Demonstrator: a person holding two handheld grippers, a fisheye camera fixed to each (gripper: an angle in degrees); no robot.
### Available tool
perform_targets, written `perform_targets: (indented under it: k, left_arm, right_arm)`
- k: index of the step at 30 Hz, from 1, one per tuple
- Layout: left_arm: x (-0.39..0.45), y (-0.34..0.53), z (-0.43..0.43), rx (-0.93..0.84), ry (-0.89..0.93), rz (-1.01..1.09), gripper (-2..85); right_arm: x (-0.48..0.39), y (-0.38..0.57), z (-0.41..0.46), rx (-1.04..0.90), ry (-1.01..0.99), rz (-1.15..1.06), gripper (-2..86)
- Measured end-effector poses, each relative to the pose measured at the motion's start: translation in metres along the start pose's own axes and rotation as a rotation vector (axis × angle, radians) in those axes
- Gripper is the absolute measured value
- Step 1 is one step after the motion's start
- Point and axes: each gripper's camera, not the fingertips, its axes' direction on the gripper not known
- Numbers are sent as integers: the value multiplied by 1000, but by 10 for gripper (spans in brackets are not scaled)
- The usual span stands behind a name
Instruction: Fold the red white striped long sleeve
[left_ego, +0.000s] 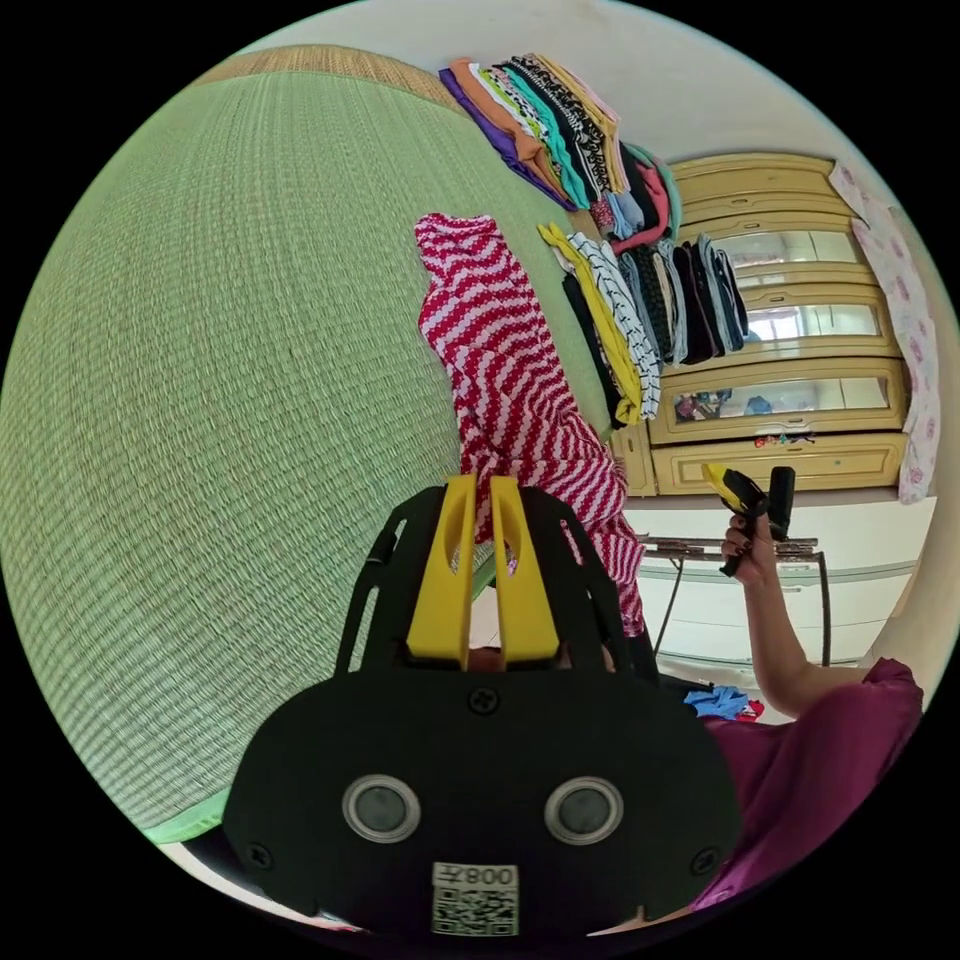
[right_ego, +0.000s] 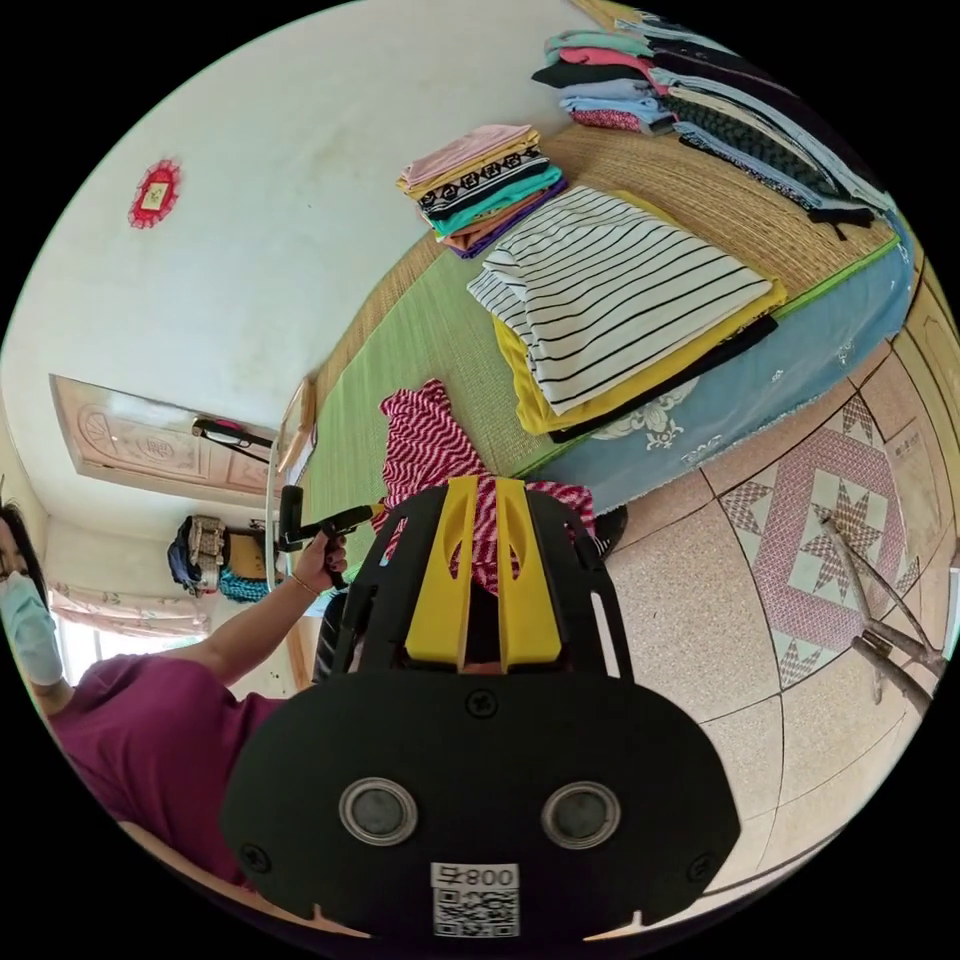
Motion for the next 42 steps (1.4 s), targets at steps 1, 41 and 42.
perform_targets:
  k: [1, 41, 42]
  left_arm:
    - [0, 0, -3, 5, 8, 0, 27]
    - [2, -24, -275, 146, 155, -1, 24]
    - [7, -20, -296, 178, 180, 15, 24]
  right_arm:
    - [-12, 3, -2, -5, 1, -35, 60]
    - [-164, -52, -96, -241, 318, -725, 4]
    - [-165, -56, -120, -193, 316, -721, 3]
